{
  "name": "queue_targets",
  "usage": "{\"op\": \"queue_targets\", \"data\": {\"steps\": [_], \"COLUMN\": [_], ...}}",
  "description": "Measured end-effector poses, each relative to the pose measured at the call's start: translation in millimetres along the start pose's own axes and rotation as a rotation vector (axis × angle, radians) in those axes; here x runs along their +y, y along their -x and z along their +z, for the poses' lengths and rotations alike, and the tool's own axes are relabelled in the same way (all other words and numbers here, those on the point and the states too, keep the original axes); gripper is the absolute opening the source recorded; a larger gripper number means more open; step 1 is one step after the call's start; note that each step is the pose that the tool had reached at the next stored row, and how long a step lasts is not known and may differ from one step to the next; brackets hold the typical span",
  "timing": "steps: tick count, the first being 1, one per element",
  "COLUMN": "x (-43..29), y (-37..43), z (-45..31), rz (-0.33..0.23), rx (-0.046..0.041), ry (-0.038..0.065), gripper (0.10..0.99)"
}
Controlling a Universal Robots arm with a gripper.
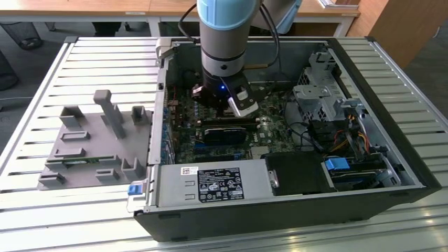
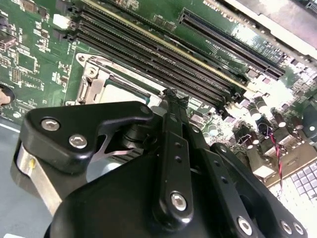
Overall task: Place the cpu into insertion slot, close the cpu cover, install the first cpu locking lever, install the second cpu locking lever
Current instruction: 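Install the second cpu locking lever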
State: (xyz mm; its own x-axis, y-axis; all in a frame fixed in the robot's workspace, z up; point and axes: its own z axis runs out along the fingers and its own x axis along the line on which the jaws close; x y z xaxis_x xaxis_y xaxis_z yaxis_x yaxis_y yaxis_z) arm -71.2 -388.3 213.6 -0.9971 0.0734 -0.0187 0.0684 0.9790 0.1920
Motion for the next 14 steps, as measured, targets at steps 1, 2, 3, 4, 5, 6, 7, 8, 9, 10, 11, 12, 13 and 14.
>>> {"op": "queue_targets", "data": {"steps": [1, 2, 3, 4, 5, 6, 7, 8, 9, 10, 11, 12, 13, 14], "x": [-0.3, -0.6, -1.3, -2.2, -3.0, -3.7, -4.3, -4.8, -5.5, -6.4, -7.2, -7.9, -8.6, -9.2], "y": [-0.3, -0.5, -0.7, -0.9, -1.3, -1.7, -2.0, -2.5, -3.4, -4.3, -5.1, -5.6, -6.1, -6.6], "z": [1.1, 2.2, 3.0, 3.7, 4.5, 5.3, 6.2, 7.2, 7.9, 8.6, 9.4, 10.2, 10.9, 11.5], "rz": [0.0, 0.0, 0.001, 0.001, 0.001, 0.001, 0.001, 0.001, 0.001, 0.001, 0.001, 0.001, 0.001, 0.002], "rx": [0.0002, 0.0004, 0.0008, 0.001, 0.0012, 0.0014, 0.0017, 0.0018, 0.002, 0.0023, 0.0024, 0.0026, 0.0029, 0.0031], "ry": [0.003, 0.006, 0.011, 0.015, 0.019, 0.022, 0.025, 0.028, 0.032, 0.034, 0.037, 0.04, 0.043, 0.047], "gripper": [0.106, 0.106, 0.106, 0.106, 0.106, 0.106, 0.106, 0.106, 0.106, 0.106, 0.106, 0.106, 0.106, 0.106]}}
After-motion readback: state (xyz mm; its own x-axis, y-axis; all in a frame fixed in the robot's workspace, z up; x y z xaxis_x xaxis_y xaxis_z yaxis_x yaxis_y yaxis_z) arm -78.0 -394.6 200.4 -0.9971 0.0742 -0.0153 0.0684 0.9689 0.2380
